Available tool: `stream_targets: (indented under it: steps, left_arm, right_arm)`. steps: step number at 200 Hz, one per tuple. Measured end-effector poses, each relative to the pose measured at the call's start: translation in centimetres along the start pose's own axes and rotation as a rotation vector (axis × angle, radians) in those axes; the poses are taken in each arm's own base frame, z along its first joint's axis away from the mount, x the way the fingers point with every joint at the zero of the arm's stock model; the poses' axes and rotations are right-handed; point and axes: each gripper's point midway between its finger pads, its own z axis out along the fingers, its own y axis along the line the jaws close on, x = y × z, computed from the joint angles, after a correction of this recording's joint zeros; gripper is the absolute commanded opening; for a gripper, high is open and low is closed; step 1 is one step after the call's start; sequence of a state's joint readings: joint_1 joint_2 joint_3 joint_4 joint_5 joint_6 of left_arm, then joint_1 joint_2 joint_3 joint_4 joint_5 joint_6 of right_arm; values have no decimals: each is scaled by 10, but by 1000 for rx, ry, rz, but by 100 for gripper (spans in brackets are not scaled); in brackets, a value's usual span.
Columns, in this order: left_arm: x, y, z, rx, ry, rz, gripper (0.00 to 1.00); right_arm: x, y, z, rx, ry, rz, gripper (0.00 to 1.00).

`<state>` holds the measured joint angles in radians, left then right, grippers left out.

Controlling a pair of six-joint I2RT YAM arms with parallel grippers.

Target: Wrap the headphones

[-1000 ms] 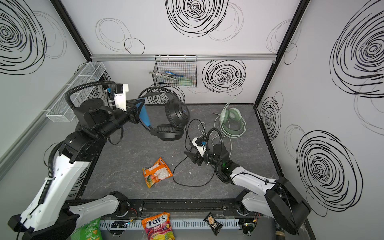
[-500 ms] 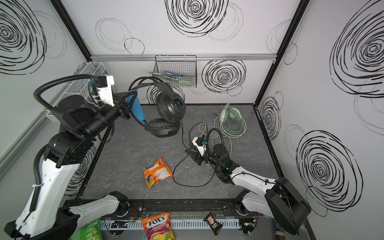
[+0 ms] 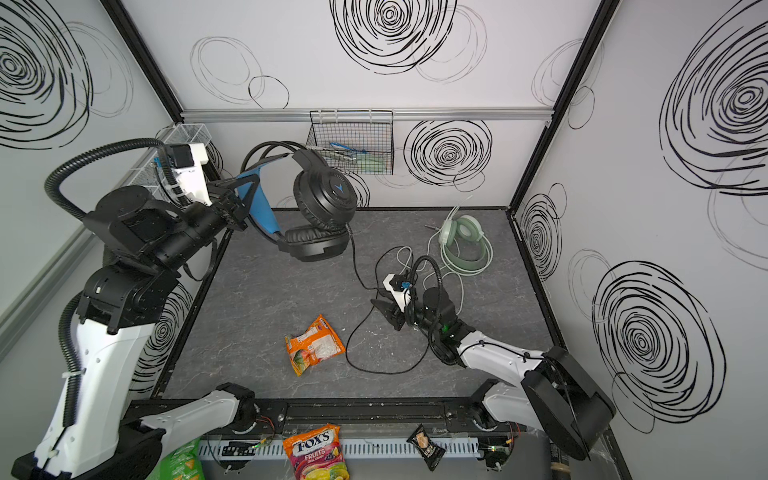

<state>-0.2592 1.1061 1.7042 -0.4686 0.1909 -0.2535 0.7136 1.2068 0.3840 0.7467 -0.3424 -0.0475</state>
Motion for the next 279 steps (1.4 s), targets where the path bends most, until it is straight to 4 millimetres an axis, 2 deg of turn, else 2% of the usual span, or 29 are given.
stream_targets:
  steps: [42, 80, 131, 175, 200, 227, 255, 279]
  left_arm:
    - [-1, 3, -1, 0, -2, -18, 0]
    - [-3, 3, -2, 8, -5, -26, 0]
    - [-8, 4, -8, 13, -27, -29, 0]
    - [0, 18, -10, -29, -19, -30, 0]
    - [18, 41, -9, -112, 0, -25, 0]
    - [54, 71, -7, -225, 57, -8, 0]
    - [97, 100, -4, -329, 142, 14, 0]
    - [132, 120, -5, -404, 209, 32, 0]
  right_arm:
    - [2, -3, 1, 14, 5, 1, 27]
    - [4, -4, 2, 19, 12, 3, 22]
    - [5, -5, 2, 22, 14, 2, 0]
    - [8, -13, 2, 69, 24, 4, 0]
    - [14, -28, -2, 164, 55, 10, 0]
    - [9, -50, -19, 314, 69, 1, 0]
    - [-20, -66, -48, 477, 40, -52, 0]
    - [-67, -58, -71, 550, -33, -117, 0]
